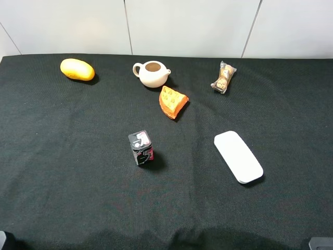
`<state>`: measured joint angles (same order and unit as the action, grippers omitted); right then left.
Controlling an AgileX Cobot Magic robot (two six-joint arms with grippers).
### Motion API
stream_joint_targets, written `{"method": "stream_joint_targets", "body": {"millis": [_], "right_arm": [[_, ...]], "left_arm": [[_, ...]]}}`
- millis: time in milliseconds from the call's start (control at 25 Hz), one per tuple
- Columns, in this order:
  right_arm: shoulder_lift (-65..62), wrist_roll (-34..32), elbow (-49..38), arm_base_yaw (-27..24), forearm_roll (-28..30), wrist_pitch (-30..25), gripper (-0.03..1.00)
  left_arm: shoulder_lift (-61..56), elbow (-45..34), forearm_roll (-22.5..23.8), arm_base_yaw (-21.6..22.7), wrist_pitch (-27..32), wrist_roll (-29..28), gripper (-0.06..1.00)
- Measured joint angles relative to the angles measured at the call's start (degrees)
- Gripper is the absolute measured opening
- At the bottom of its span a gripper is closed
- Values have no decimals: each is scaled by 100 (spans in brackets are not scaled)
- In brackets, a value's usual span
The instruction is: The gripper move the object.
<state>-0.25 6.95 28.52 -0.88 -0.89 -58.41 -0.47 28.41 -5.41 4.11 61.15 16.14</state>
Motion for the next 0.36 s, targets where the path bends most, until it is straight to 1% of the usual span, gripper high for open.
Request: {"method": "stream_joint_targets", "body": {"millis": [360], "right_arm": [[0, 0, 0, 0, 0, 0, 69]], "left_arm": [[0, 0, 0, 0, 0, 0, 99]]}}
